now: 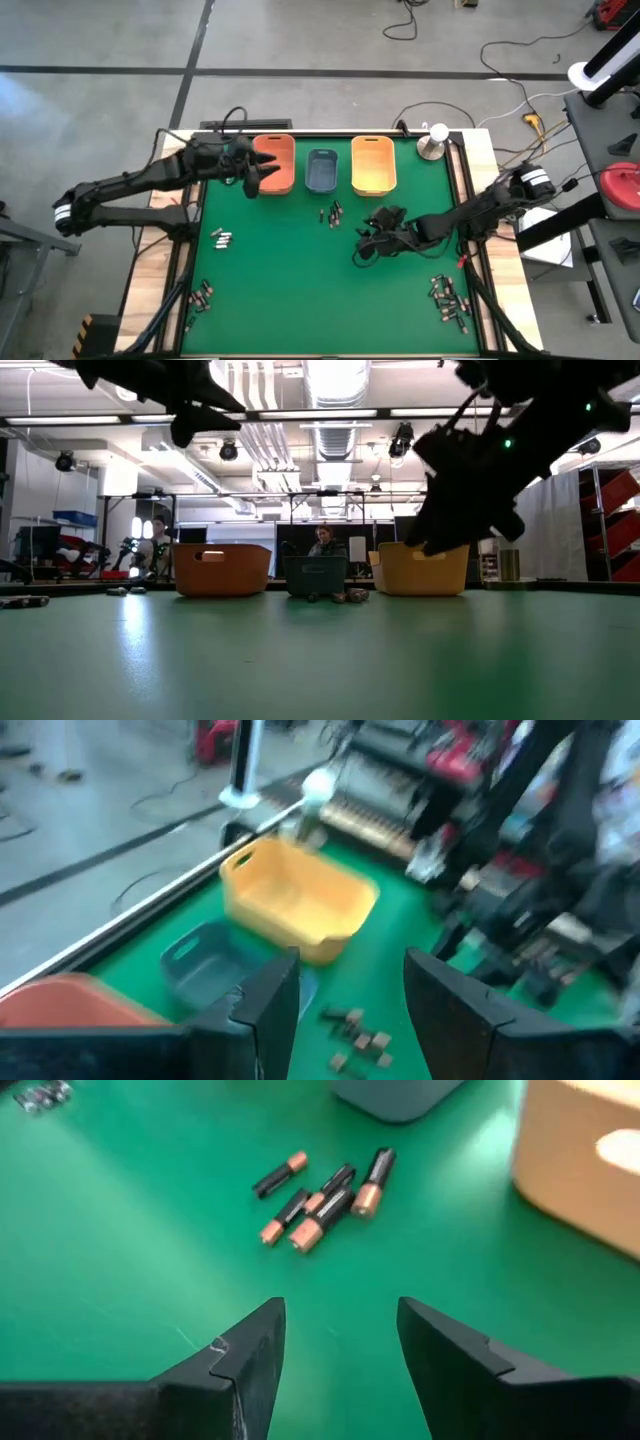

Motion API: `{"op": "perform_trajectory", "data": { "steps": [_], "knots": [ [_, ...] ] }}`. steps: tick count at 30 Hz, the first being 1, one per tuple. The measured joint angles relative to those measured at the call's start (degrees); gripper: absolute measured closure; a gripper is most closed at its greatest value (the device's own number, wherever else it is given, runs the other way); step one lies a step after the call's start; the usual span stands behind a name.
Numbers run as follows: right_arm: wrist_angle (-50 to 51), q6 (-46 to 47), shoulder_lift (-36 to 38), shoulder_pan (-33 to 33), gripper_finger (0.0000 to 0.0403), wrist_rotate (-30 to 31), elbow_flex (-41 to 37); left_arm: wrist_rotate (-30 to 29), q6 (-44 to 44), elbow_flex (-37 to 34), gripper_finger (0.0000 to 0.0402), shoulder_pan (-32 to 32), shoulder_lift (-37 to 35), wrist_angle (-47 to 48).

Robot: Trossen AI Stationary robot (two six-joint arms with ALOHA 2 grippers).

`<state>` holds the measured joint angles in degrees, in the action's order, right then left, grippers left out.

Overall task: Sort batteries
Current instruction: Put the large black battery into the yellow bin

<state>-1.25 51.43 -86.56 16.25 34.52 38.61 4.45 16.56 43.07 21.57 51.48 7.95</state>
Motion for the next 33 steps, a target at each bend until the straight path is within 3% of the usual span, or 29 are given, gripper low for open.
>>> {"op": "perform_trajectory", "data": {
  "steps": [6,11,25,33],
  "knots": [
    [-2.43,-1.25,-7.22,-1.31,0.0213,0.00,2.26,0.07,1.86,-1.43,0.0243,0.08,2.32,-9.89],
    [-3.96,2.49,-10.96,-1.62,0.0222,1.41,4.91,0.97,1.81,-0.55,0.0243,-0.02,3.21,-6.37],
    [-23.69,-2.64,-22.38,-4.16,0.0199,17.92,5.03,-1.87,1.92,-3.13,0.0243,-0.02,2.98,-5.94],
    [-27.86,-1.61,-25.30,-7.23,0.0204,17.54,5.05,-0.75,-2.53,-3.04,0.0243,-0.25,2.78,-4.01]
  ]
}}
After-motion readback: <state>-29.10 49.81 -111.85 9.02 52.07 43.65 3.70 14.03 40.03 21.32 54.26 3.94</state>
